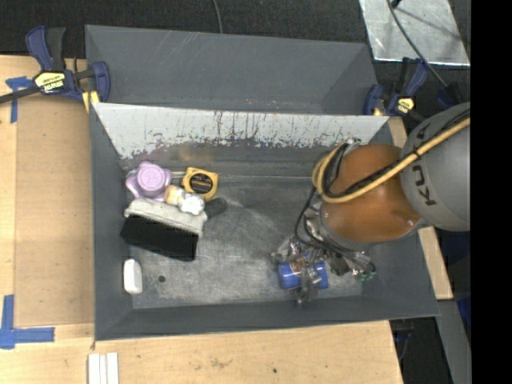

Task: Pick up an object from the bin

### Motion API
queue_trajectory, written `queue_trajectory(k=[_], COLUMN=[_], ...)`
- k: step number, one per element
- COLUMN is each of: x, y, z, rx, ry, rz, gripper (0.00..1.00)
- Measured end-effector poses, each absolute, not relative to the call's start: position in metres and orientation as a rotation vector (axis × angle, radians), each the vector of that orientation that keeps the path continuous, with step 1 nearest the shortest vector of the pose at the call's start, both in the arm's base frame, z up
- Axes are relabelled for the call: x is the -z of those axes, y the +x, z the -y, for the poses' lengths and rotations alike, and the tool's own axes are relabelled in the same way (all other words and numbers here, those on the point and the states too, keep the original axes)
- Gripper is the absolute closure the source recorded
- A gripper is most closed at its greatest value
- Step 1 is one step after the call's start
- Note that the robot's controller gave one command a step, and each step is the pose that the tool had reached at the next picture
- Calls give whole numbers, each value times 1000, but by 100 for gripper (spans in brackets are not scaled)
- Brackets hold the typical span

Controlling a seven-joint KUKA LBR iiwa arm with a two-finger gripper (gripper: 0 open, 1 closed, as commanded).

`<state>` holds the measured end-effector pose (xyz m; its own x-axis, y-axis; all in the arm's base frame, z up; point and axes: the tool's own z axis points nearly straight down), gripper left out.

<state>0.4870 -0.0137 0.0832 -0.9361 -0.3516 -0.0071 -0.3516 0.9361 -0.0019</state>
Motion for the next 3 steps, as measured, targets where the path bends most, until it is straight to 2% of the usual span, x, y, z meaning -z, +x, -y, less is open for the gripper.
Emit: queue_trajectory(k=[2,3], x=[-101,-121], y=[486,485], z=[14,14], rx=[-1,-1], ry=[-562,-561], rz=[-3094,-3093], gripper=[100,100])
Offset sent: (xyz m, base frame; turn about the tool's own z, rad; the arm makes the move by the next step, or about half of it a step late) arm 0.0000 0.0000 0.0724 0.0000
